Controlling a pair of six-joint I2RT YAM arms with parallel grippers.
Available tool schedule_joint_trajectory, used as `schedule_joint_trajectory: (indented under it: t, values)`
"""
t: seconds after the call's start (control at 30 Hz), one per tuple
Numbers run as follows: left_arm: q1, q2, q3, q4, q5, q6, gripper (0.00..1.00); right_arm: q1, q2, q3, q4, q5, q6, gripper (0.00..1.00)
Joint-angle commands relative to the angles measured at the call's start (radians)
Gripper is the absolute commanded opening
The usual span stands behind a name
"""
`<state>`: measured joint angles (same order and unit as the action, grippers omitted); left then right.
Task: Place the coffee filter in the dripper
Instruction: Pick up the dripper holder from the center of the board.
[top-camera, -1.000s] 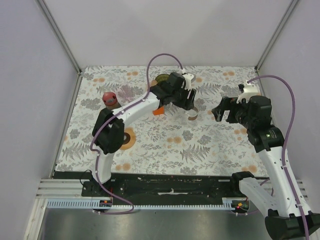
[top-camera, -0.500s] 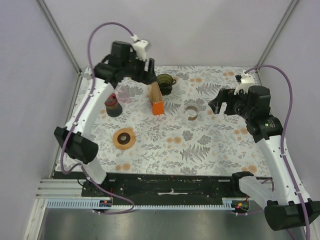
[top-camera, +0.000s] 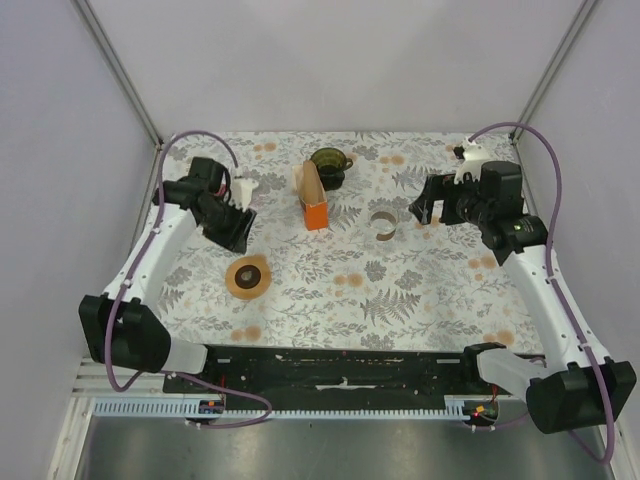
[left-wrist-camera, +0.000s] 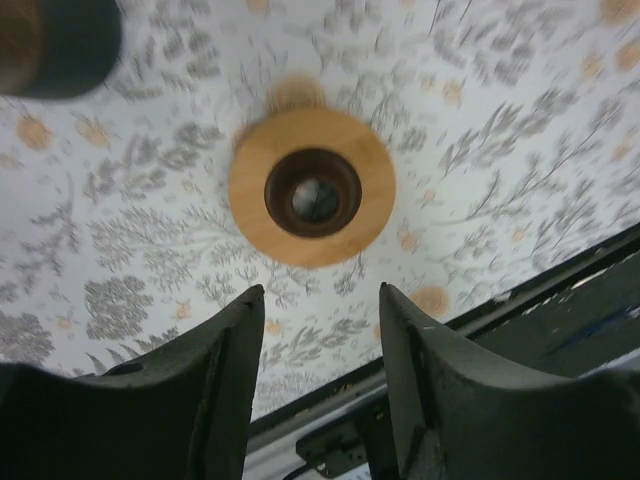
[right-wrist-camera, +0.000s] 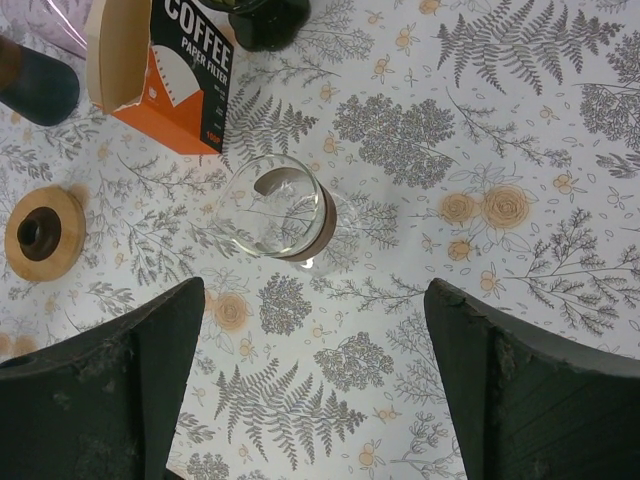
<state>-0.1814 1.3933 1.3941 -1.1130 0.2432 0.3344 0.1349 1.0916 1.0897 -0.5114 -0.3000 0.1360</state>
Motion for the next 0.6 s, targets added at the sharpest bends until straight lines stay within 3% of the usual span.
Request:
schedule_joint_trajectory:
  t: [0.0, 0.1, 0.3, 0.57]
  values:
    - [0.008, -0.031, -0.187, 0.063, -0.067, 0.071, 0.54, 0.003, 0.036, 0.045, 0.034, -0.028, -0.039, 0.97]
    - [0.005, -0.059, -0.283, 0.158, -0.050, 0.054, 0.54, 0.003, 0.068, 0.062, 0.036, -0.044, -0.033, 0.97]
    - [-0.020, -0.056, -0.429, 0.398, -0.159, 0.011, 0.54, 0.005, 0.103, 0.096, 0.037, -0.047, -0.032, 0.97]
    - [-0.044, 0.022, -0.506, 0.525, -0.194, 0.066, 0.54, 0.005, 0.071, 0.069, 0.037, -0.007, 0.004, 0.97]
